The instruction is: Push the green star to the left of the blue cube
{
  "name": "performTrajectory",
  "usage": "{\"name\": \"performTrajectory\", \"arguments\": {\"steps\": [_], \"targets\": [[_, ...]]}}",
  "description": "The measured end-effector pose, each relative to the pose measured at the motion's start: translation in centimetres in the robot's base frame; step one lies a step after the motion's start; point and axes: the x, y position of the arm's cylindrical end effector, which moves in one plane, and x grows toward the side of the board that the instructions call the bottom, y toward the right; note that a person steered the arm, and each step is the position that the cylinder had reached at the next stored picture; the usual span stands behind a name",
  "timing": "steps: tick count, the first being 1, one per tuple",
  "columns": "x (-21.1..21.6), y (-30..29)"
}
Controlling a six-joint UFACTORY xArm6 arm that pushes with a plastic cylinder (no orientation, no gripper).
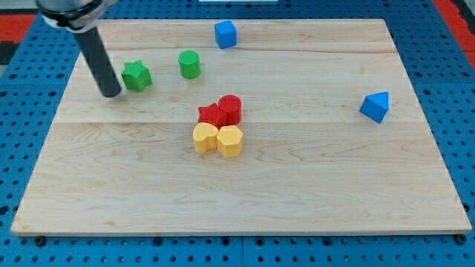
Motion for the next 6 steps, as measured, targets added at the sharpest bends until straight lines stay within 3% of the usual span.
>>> {"name": "performTrajectory", "arguments": {"steps": [3, 6], "targets": [[-4.9, -0.2], [-8.0, 6.6]]}}
